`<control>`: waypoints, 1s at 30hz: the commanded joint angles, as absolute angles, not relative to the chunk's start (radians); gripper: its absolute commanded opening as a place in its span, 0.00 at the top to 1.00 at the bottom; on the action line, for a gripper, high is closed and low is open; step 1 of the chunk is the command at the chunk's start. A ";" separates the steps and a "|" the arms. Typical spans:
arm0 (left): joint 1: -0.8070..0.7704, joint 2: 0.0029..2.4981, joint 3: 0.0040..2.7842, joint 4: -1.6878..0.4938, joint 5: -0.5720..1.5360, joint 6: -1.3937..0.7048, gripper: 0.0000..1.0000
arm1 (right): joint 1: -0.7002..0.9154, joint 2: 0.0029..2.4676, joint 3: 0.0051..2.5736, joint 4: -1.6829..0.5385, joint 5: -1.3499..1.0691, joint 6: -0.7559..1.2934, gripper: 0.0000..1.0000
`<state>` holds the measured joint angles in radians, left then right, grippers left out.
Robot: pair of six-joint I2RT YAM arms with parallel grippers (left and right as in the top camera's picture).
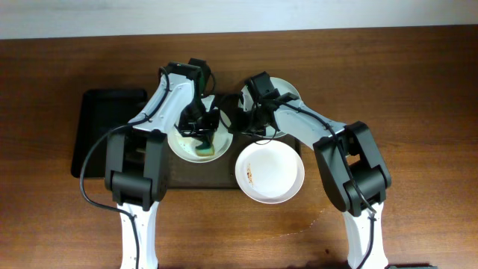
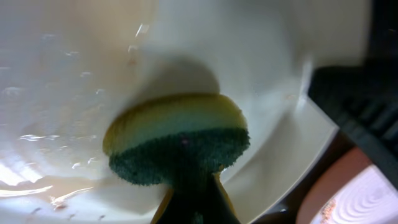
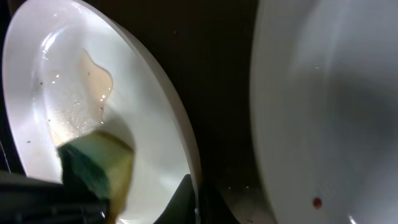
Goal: Clean dirty plates on tray and stack at the side
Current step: 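Scrub the top-left plate with the sponge in the left gripper, then lift the cleaned plate with the right gripper and place it right of the tray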
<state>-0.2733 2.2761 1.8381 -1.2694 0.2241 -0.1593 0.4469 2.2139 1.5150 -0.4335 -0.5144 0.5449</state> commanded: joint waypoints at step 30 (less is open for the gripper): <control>0.025 2.296 2.077 -1.205 0.213 -0.234 0.99 | 0.637 1.977 1.788 -0.898 0.312 0.294 0.96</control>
